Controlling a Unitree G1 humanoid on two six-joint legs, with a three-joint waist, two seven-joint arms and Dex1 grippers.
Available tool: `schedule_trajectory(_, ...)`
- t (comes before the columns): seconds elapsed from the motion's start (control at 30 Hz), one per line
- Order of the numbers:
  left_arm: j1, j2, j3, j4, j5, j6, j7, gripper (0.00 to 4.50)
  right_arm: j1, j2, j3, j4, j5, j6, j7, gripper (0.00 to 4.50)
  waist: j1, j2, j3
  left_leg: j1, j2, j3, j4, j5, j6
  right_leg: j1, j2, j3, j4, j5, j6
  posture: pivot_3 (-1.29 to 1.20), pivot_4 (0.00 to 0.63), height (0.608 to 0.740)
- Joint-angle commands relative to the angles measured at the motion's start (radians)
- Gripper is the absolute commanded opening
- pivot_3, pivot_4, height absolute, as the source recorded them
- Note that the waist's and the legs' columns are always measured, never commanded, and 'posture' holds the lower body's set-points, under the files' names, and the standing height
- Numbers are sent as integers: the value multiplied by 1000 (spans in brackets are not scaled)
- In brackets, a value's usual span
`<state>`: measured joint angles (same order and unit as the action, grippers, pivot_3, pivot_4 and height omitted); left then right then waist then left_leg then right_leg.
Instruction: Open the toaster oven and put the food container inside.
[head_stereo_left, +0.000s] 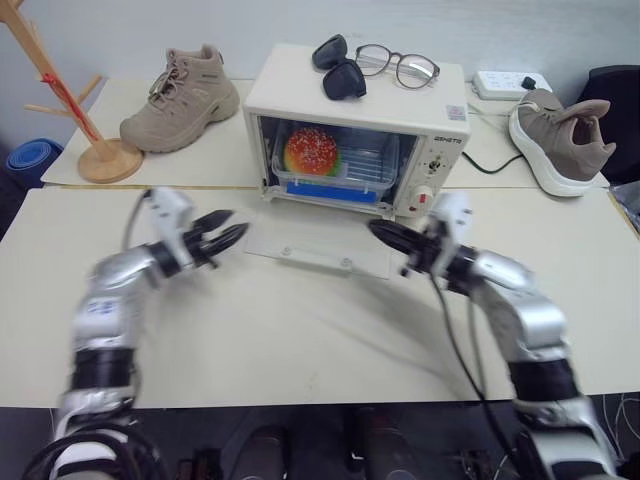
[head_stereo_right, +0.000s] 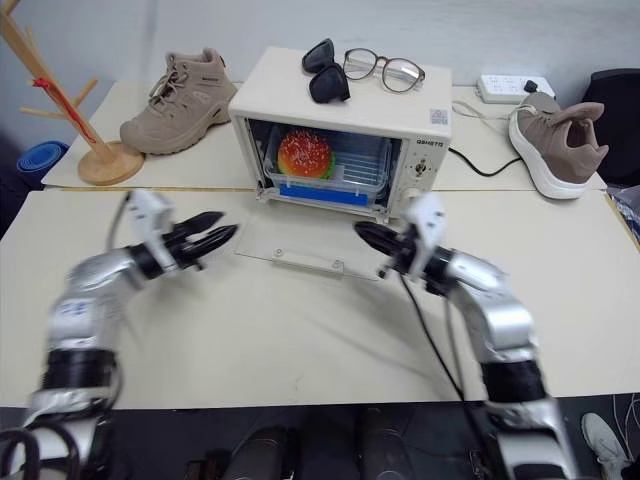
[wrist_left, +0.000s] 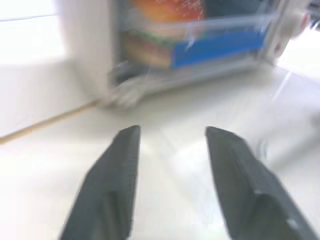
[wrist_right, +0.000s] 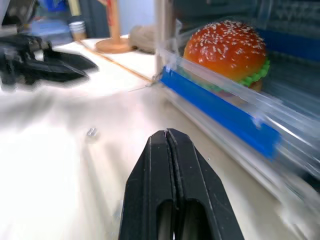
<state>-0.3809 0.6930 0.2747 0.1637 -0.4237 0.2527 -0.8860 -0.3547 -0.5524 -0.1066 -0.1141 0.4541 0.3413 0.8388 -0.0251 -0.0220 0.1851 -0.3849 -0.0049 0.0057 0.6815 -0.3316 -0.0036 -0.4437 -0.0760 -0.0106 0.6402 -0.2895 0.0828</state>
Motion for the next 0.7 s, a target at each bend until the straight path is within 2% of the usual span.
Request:
schedule_trajectory(0.03, 71, 85, 35, -33, -50, -113, -233, 3409, 67, -75, -27, 53, -41, -104, 90, 0, 3, 0, 0, 0, 0, 0, 0, 0, 1, 1, -1, 0, -2, 0, 0, 0, 150, 740)
schedule_trajectory(0.1, 109, 137, 44, -39, -86, -78, -328, 3963, 95, -108, -1, 159, -99, -183, 143, 0, 5, 0, 0, 2, -1, 0, 0, -1, 2, 2, -2, 0, -3, 0, 0, 0, 150, 740)
schedule_trajectory(0.17, 111, 156, 37, -74, -130, -38, -375, 4484, 71, -79, 52, 256, -130, -241, 179, 0, 7, 0, 0, 6, -1, 0, -2, -2, 4, 6, -2, 0, -4, 0, 0, 0, 150, 740)
schedule_trajectory(0.27, 92, 135, 24, -123, -158, -22, -373, 4484, 13, -20, 107, 371, -164, -316, 214, 0, 3, 1, 0, 10, 0, 0, -3, -4, 8, 11, -2, 0, -5, 0, -1, 0, 150, 740)
schedule_trajectory(0.4, 83, 82, 23, -176, -180, 6, -314, 4484, -52, 66, 116, 456, -154, -395, 226, 0, -6, 3, 2, 14, 0, 0, -5, -4, 7, 14, -1, 0, -4, 0, -1, 0, 150, 740)
schedule_trajectory(0.57, 76, 15, 106, -218, -230, 66, -146, 4484, -87, 184, 22, 391, -11, -460, 212, 0, -5, 3, 2, 14, 1, 0, -8, 0, 1, 13, 0, 0, -3, 0, -1, 0, 150, 740)
schedule_trajectory(0.7, 102, -10, 173, -240, -211, 58, -23, 4484, -130, 243, -62, 305, 117, -399, 146, 0, -3, 3, 2, 14, 1, 0, -8, 0, 1, 13, 0, 0, -3, 0, 0, 0, 150, 740)
